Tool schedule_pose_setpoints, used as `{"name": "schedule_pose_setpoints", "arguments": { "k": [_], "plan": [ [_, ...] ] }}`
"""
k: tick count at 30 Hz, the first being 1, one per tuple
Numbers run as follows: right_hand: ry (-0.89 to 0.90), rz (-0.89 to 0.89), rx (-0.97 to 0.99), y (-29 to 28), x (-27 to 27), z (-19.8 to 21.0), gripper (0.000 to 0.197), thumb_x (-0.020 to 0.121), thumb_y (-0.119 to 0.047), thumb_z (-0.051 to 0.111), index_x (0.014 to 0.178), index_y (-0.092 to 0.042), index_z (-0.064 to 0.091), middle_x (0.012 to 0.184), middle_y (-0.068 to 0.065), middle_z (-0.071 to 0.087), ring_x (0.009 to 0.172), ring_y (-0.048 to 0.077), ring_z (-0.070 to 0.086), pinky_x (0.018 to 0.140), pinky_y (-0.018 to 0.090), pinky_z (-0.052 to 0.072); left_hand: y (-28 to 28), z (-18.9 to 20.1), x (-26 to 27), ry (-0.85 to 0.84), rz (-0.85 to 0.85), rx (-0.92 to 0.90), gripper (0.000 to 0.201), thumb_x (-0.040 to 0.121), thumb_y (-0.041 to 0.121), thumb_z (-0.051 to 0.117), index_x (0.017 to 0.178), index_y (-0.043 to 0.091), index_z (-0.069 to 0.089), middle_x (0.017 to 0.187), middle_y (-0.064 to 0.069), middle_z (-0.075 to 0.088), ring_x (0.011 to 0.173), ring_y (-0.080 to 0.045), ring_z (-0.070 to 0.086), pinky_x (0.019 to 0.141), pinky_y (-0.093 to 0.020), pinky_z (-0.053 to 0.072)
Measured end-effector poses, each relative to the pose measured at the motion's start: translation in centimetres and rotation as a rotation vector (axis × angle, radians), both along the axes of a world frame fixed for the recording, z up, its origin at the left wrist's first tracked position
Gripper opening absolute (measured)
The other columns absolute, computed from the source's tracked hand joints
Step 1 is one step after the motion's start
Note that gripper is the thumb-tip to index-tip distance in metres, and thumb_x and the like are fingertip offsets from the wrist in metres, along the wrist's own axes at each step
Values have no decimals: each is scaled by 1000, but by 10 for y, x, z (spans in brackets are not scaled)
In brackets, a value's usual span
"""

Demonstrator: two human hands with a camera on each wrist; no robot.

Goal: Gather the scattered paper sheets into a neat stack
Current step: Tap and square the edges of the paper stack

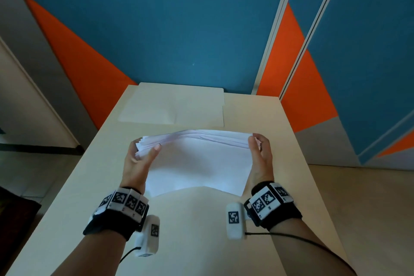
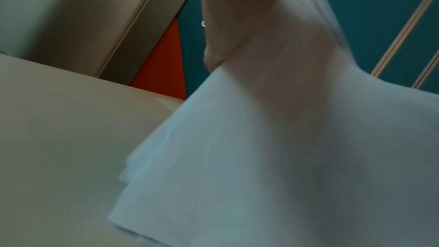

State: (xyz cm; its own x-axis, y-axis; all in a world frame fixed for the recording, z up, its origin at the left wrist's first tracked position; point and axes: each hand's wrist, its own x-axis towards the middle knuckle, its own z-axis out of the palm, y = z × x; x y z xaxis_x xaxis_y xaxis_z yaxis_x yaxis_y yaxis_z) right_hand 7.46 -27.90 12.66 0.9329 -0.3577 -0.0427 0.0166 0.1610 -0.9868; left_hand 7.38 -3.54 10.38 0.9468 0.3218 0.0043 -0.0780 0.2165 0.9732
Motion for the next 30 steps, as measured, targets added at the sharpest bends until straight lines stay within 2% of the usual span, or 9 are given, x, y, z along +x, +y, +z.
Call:
{"name": "schedule_pose_setpoints", "arguments": {
  "k": [3,5,8,12,18,23,26,29,30],
  "plan": [
    [-34,-66,24,2,5,3,21,67,-52,62,77,-36,56,95,-9,54,102,19,52,95,37,41,1,4,4,-34,112,-40,28,72,53,57,78,26,55,78,3,48,90,-19,43,85,-32,33],
    [-35,-123,33,4,9,2,23,68,-48,63,74,-29,52,85,-10,50,87,9,49,84,27,39,-3,8,8,-41,183,-47,27,82,49,54,73,24,55,77,4,50,86,-16,47,85,-28,34],
    [-31,-184,33,8,14,-2,29,71,-44,69,74,-24,47,83,-9,49,81,7,46,74,21,37,-12,10,13,-39,277,-3,29,91,33,55,65,21,49,68,5,43,68,-5,40,69,-18,32],
    [3,-260,-21,11,17,-5,29,78,-30,72,82,-16,46,83,-6,47,76,9,45,67,19,38,-16,6,17,36,387,31,30,86,31,61,61,24,47,64,6,40,64,-7,38,64,-19,32],
    [-8,-302,-54,8,17,-9,5,88,-11,54,86,-13,49,75,-7,46,67,7,44,63,19,37,-19,7,19,77,448,119,28,89,28,55,63,25,45,64,4,35,58,-9,33,59,-23,30],
    [-59,-242,-72,4,18,-11,22,92,-25,54,71,-23,49,70,-1,41,61,5,39,52,3,35,-20,8,19,51,401,179,26,82,38,66,68,25,50,72,4,48,69,-13,43,66,-22,36],
    [-72,-60,-69,1,13,-8,26,73,-45,68,77,-25,51,75,-1,41,63,-3,43,63,4,38,-20,6,20,91,442,241,39,73,48,68,83,13,58,83,-5,56,81,-23,51,73,-28,42],
    [-47,185,-157,-7,7,-4,67,46,-49,68,107,-30,48,88,-5,49,87,0,46,76,12,35,-18,8,25,228,550,281,56,79,49,63,107,1,62,107,-14,65,109,-30,57,96,-34,42],
    [-34,250,-169,-10,5,-4,77,43,-47,71,115,-33,44,93,-5,49,92,0,45,76,13,34,-17,8,28,255,571,270,54,81,48,61,99,-2,62,95,-13,66,102,-31,57,92,-34,43]
  ]
}}
